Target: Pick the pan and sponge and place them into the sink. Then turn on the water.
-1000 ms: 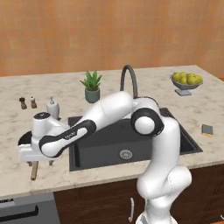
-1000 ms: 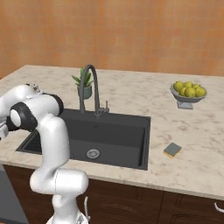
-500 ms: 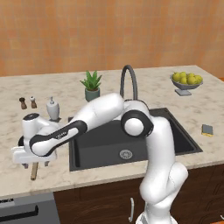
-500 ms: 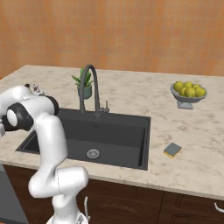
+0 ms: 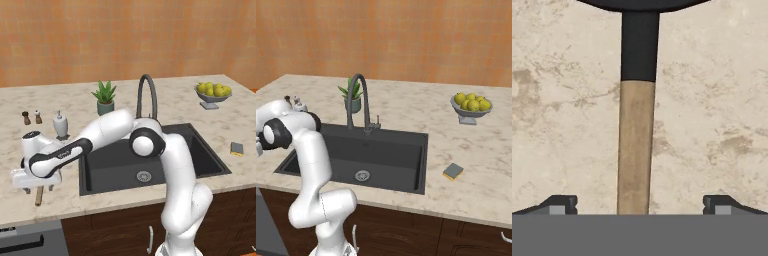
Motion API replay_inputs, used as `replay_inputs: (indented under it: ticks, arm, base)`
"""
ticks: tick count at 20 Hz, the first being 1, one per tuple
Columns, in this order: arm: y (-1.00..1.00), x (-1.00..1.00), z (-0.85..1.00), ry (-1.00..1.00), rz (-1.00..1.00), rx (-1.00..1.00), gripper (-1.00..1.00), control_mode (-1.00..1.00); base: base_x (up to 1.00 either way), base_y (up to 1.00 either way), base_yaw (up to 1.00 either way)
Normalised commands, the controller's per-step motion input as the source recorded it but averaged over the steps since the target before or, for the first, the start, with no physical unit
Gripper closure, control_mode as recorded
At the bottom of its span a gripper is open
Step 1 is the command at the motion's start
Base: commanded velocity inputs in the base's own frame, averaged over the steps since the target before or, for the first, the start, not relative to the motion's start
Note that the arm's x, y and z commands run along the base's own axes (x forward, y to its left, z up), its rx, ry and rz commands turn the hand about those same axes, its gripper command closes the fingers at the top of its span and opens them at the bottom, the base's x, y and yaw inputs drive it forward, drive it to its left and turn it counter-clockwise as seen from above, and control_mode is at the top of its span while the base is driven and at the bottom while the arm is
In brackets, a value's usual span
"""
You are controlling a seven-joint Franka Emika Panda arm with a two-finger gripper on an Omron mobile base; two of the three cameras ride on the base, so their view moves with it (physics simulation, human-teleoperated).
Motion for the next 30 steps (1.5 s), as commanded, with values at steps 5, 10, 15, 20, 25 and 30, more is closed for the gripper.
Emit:
replay_inputs:
  ticks: [5, 10, 15, 20, 25, 30]
  arm:
    - [0.05, 0.01, -0.25, 0.0, 0.0, 0.0, -1.0, -1.0]
    - [0.0, 0.0, -0.24, 0.0, 0.0, 0.0, -1.0, -1.0]
    - [0.0, 0.0, -0.23, 0.0, 0.0, 0.0, -1.0, -1.0]
    - [0.0, 0.0, -0.08, 0.0, 0.0, 0.0, 1.0, -1.0]
    - [0.0, 0.0, 0.0, 0.0, 0.0, 0.0, 1.0, -1.0]
    - [-0.07, -0.08, 0.02, 0.0, 0.0, 0.0, 1.0, -1.0]
  base:
    - [0.0, 0.0, 0.0]
    - [0.0, 0.0, 0.0]
    - [0.0, 0.0, 0.0]
    - [0.0, 0.0, 0.0]
    - [0.0, 0.0, 0.0]
    - [0.0, 0.0, 0.0]
